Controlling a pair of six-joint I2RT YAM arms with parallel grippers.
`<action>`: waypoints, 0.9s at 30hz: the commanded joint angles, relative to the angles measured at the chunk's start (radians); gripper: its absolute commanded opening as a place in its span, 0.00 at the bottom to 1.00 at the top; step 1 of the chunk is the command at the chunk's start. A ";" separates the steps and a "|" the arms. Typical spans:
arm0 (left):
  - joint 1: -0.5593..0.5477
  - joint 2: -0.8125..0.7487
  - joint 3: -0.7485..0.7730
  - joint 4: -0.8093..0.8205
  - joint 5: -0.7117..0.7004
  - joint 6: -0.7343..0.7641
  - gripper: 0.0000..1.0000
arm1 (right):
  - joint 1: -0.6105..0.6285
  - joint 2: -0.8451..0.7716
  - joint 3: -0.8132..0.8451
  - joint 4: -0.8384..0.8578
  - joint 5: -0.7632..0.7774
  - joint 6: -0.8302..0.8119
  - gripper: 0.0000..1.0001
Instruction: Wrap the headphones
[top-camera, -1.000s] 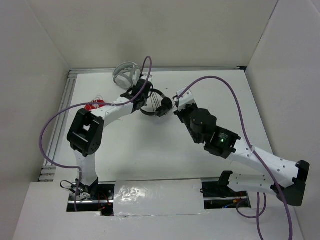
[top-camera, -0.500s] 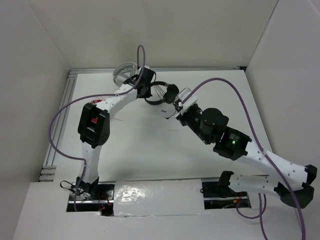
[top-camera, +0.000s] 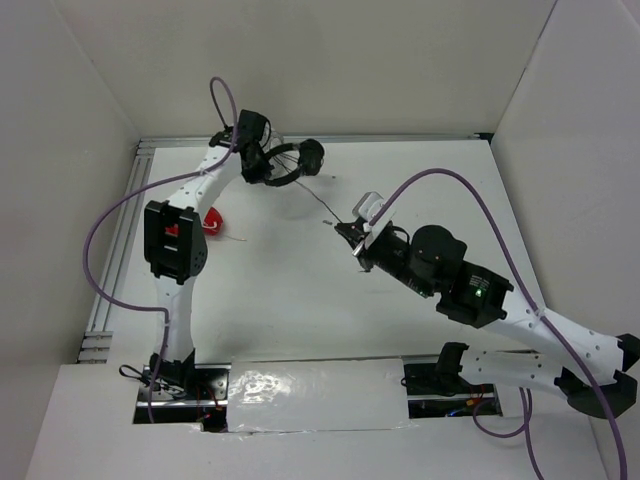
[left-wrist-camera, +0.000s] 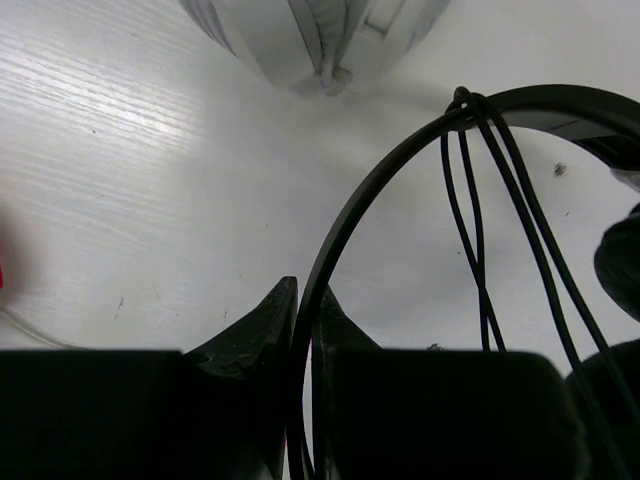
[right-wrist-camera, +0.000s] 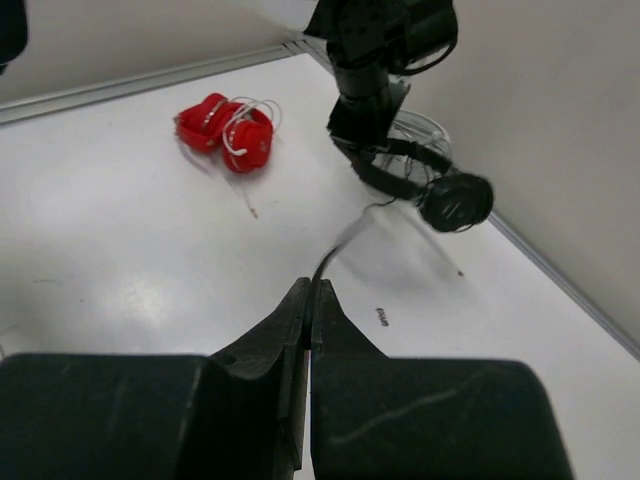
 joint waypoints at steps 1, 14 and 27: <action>0.058 -0.026 0.102 0.006 0.039 -0.089 0.00 | 0.017 -0.045 -0.035 0.037 -0.062 0.057 0.00; 0.001 -0.145 -0.088 0.258 -0.185 0.194 0.00 | 0.024 -0.082 0.011 0.083 0.118 -0.018 0.00; -0.140 -0.464 -0.687 0.888 0.119 0.779 0.00 | -0.172 0.021 0.100 0.125 0.116 -0.202 0.00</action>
